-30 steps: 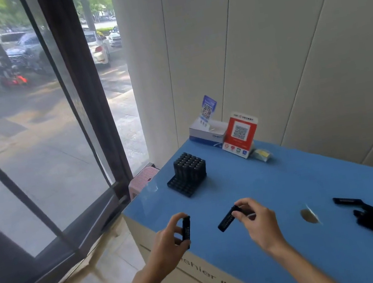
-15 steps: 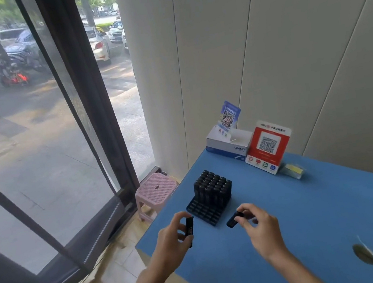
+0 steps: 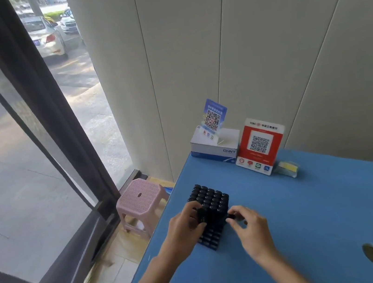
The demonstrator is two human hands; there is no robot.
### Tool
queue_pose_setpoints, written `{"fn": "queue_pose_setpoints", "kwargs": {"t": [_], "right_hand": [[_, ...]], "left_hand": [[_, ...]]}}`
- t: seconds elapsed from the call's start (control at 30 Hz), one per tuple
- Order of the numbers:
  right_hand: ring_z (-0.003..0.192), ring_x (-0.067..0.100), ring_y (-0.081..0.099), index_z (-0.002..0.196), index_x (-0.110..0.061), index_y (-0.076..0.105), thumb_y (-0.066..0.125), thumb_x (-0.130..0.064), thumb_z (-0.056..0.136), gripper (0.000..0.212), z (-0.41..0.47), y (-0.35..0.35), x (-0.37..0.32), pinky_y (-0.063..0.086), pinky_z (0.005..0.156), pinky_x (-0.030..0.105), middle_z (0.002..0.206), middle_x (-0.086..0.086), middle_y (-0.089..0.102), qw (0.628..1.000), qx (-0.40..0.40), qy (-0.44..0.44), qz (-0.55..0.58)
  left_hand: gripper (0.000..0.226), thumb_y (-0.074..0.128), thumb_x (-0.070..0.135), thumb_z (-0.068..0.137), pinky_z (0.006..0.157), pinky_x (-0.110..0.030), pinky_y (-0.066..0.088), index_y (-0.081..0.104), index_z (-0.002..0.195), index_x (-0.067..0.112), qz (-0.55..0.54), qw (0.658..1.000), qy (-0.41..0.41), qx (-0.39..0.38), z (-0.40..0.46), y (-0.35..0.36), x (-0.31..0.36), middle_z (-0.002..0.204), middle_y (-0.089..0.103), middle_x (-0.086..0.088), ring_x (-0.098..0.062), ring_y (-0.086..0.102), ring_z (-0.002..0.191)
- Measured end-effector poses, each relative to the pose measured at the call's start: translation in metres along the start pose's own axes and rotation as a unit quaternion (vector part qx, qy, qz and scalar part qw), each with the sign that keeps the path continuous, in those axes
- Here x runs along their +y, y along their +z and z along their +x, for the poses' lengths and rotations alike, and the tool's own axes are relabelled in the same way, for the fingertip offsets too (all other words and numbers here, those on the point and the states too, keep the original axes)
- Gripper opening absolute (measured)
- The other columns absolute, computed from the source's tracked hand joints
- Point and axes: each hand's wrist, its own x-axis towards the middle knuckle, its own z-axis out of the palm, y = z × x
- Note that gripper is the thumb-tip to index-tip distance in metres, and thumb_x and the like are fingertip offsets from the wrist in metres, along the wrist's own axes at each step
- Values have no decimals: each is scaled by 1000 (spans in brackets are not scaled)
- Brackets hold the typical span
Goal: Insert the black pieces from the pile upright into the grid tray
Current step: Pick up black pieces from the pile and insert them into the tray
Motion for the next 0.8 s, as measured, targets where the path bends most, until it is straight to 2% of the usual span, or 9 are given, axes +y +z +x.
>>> {"fn": "queue_pose_setpoints", "kwargs": {"t": [0.13,0.27,0.33,0.5,0.6,0.73,0.8], "right_hand": [[77,11,57,88,-23,67,76,-12,76,19,-2,8,1,48,71,27,78,-18,61,999,10,3,-48],[82,9,55,91,-23,68,75,-15,77,18,-3,12,-9,45,72,22,84,-15,65,994,22,-7,-106],[80,11,56,91,-23,69,77,-14,75,20,-3,16,-15,46,71,24,84,-13,66,991,28,-14,-134],[77,15,58,91,-24,69,78,-13,72,23,-8,27,-25,51,68,30,82,-12,66,984,43,-7,-172],[77,17,58,97,-22,71,74,-11,76,25,-11,35,-28,52,67,33,83,-9,66,981,56,7,-186],[78,18,57,100,-18,72,73,-10,77,24,-10,40,-36,50,69,29,83,-5,66,977,69,20,-199],[80,18,57,101,-19,71,72,-12,79,24,-12,40,-41,45,69,26,84,-5,66,975,70,31,-209]], "left_hand": [[36,64,20,86,67,-5,39,46,117,24,22,998,45,-26,15,-1,-11,94,59,9,-4,53,74],[36,66,28,85,77,-18,40,50,118,24,57,992,108,-32,25,-7,-17,94,46,18,-3,45,88],[34,68,27,83,75,-19,40,53,113,25,60,987,149,-25,27,-10,-17,92,42,24,3,40,88],[39,79,19,72,67,-21,47,54,102,28,32,974,223,-11,35,-12,-29,89,43,25,-1,46,87],[36,79,17,71,69,-22,47,59,101,23,19,968,248,-12,41,-11,-34,88,44,26,-2,47,89],[31,76,20,75,71,-25,48,59,101,22,28,959,281,-25,48,-11,-44,90,63,15,-5,46,93],[32,76,20,75,70,-25,47,58,101,23,22,957,287,-31,50,-11,-46,89,65,12,-6,46,92]]}}
